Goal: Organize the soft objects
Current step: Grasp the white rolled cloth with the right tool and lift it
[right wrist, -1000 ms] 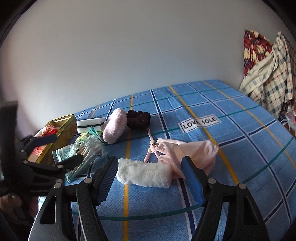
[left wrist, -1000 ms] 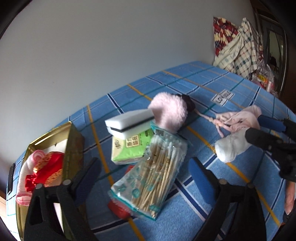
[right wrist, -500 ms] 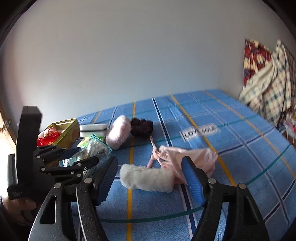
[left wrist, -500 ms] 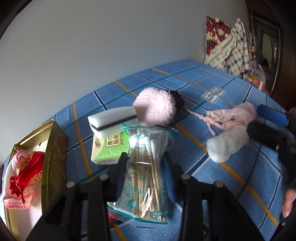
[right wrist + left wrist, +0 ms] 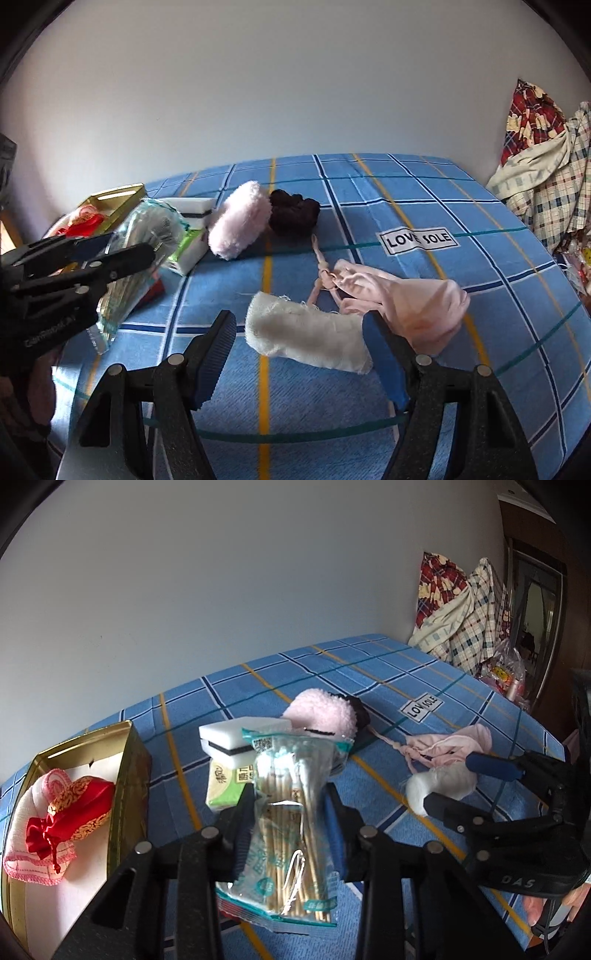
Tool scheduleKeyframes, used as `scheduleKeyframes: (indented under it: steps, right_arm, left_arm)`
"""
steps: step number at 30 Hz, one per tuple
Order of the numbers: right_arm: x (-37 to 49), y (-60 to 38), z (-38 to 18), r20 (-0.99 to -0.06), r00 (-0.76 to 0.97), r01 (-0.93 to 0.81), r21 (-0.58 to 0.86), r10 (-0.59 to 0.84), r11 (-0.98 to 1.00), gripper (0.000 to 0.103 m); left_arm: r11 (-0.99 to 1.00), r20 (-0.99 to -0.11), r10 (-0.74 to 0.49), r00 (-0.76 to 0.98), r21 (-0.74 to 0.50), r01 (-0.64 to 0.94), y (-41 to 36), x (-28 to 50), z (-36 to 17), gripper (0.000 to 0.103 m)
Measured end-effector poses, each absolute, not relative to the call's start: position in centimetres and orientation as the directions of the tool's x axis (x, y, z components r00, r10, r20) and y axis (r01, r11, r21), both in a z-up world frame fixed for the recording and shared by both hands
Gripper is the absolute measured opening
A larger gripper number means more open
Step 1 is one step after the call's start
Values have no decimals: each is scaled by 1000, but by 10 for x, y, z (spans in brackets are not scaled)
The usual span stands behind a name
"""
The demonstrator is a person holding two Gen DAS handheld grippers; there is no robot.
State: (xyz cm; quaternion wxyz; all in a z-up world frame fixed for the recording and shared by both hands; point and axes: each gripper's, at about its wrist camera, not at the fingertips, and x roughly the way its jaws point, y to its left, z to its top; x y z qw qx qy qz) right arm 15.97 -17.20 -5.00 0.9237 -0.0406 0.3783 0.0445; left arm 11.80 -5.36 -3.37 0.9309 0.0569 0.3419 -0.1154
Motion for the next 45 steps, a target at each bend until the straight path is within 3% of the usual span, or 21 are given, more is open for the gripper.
scheduleKeyframes:
  steps: [4,8,15,22,23,45]
  right_arm:
    - [157,-177,-48,-689,723,-86,-30,41,996,73]
    - [168,-186,-57,-736,673,-71,24,65,997,73]
    - [174,-175,-63,-768,638,-88,-2,55,996,85]
    - [181,-179,-63,-770,635,-78,15,61,997,84]
    - [180,-178,-62,-766,640,-78,14,60,997,80]
    - [149,-165,-30,-584,802,-128,31,122,991,79]
  left_arm:
    - [967,-650,-166,741,39,251,-55,117,-35,35]
    - [970,-648,-149,747,50,237,-53,117,-35,35]
    - [971,-652,-144,744,52,234,-52,118,-38,35]
    - [971,-658,-140,740,56,234,-54,118,-40,35]
    - [971,-659,-140,739,55,232,-54,118,-40,35]
    - [982,-594,-146,791,13,191,-40,109,-24,35]
